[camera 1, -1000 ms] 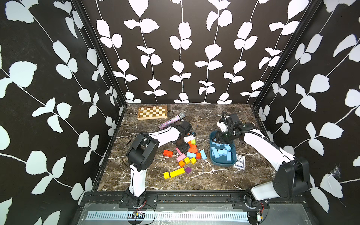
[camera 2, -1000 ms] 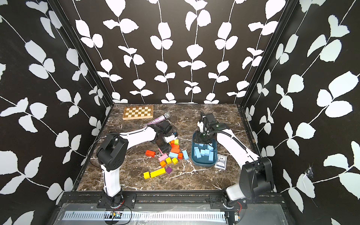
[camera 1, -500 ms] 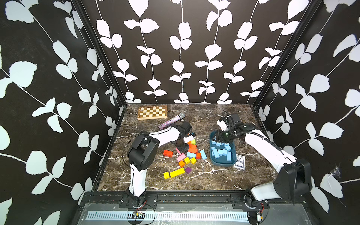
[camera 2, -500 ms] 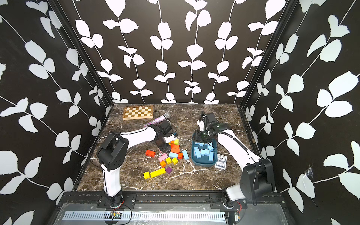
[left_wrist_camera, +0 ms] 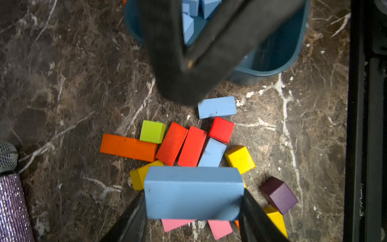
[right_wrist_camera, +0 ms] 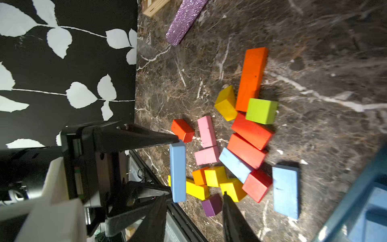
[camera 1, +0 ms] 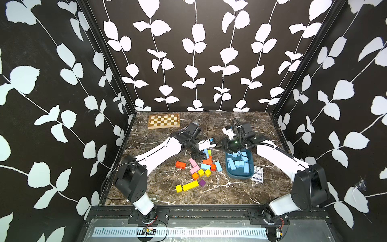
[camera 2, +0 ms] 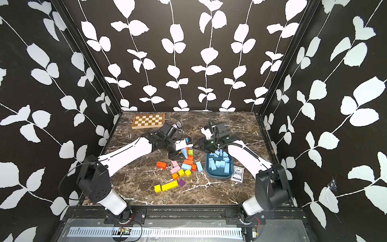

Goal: Pick out the blue building blocks
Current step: Pick up the building block from the center of the board, then place the building block in the storage box.

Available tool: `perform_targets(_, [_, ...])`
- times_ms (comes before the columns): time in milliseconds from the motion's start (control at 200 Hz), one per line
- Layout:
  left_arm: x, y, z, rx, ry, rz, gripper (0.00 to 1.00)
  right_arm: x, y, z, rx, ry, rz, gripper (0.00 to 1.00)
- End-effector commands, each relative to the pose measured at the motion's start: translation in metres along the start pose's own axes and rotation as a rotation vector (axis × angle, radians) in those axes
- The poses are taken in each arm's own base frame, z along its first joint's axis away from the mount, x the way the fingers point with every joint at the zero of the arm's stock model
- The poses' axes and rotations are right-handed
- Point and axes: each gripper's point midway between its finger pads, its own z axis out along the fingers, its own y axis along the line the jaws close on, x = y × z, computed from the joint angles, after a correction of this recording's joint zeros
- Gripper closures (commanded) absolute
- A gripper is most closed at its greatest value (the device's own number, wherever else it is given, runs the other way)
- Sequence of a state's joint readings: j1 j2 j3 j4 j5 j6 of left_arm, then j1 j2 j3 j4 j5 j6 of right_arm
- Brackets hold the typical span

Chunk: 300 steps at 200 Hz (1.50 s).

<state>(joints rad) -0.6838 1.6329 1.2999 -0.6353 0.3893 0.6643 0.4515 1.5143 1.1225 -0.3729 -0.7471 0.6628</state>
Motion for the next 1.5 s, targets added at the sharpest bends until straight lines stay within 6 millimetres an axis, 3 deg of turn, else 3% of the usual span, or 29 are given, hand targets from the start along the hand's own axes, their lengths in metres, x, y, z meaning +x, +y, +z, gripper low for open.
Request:
perform_targets(0, [-0.016,-0.004,-0.002,0.05,-0.065,0.075,0.62,-0.003,0.016,0.009,-0.079,0.012,-0.005,0.57])
perform_targets(520, [-0.035,0.003,-0.006,0.047,-0.117,0.06,0.64,0.007,-0.002,0.033,-0.102,0.081,0.105,0.58])
perform_targets(700, [-0.041,0.007,-0.009,0.036,-0.129,0.068,0.64,0.009,0.004,0.039,-0.169,0.111,0.134,0.61])
perform_targets(775, [-0.042,0.008,-0.009,0.035,-0.132,0.068,0.64,0.009,0.007,0.039,-0.185,0.109,0.133,0.67])
perform_targets(900, [-0.042,0.009,-0.008,0.031,-0.126,0.06,0.63,0.007,0.012,0.036,-0.201,0.095,0.11,0.86])
perform_targets(980, [-0.041,0.01,-0.008,0.029,-0.123,0.05,0.53,0.006,0.011,0.031,-0.179,0.085,0.088,0.93])
perform_targets(1100, [-0.04,0.01,-0.01,0.028,-0.12,-0.012,0.32,0.006,-0.017,0.021,-0.08,0.078,0.09,0.96])
perform_targets(1125, [-0.039,0.011,-0.01,0.031,-0.121,-0.034,0.29,0.004,-0.016,0.009,-0.069,0.054,0.071,0.97])
perform_targets(1205, [-0.037,0.011,-0.013,0.042,-0.131,-0.105,0.21,0.001,-0.043,-0.012,0.01,0.014,0.086,0.97])
perform_targets(1360, [-0.027,0.015,-0.016,0.065,-0.153,-0.281,0.19,0.007,-0.093,-0.047,0.157,-0.037,0.132,0.97])
perform_targets(1495, [-0.017,0.024,-0.012,0.058,-0.197,-0.428,0.19,0.03,-0.127,-0.051,0.288,0.048,0.138,0.97])
